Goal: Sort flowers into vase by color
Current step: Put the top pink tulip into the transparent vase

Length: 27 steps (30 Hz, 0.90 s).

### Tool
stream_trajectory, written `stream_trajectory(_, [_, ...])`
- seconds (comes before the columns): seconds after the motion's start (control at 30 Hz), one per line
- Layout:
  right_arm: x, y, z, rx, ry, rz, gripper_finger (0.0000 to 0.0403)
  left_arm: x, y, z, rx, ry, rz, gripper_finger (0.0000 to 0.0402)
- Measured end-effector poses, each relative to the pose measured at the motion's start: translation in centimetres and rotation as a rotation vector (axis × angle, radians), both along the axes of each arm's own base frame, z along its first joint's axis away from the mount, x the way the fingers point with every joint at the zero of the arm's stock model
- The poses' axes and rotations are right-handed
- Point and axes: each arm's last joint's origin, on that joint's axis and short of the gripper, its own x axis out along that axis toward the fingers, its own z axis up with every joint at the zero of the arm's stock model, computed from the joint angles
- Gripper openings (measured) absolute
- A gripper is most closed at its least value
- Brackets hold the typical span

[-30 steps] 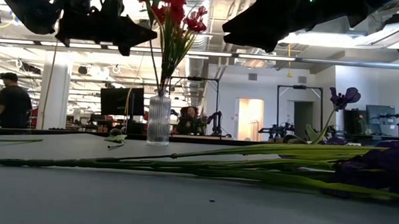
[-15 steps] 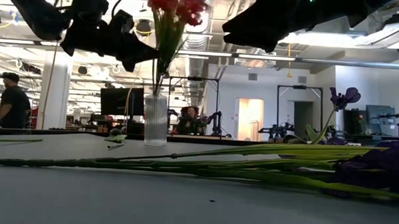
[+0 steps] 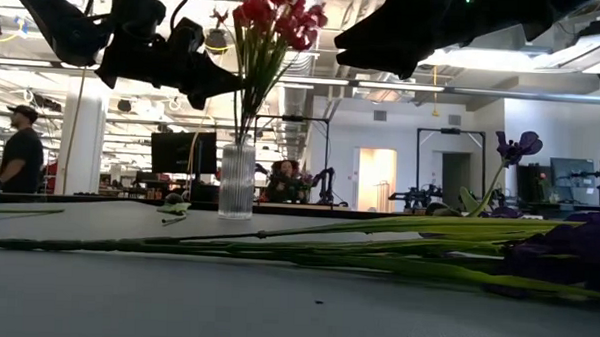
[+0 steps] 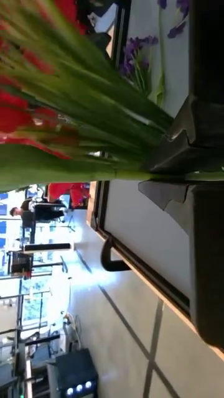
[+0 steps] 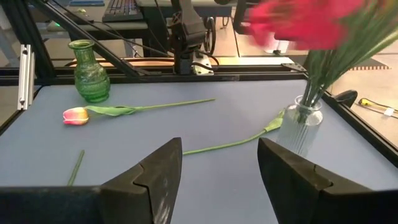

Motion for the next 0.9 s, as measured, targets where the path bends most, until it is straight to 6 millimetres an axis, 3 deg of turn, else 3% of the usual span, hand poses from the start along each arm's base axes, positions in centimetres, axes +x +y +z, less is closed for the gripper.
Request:
stream_trajectory(0.37, [0.0,0.0,0.0,0.000,0.000,0.000,0.0234,0.4,-0.2,-0.7,-0.031,0.039,-0.005,0.0000])
stream_trajectory(0.9, [0.0,0.0,0.0,0.001,-0.002,0.000,0.0234,2.4,0.4,-3.6,-0.079,0.083,0.006,0.0000])
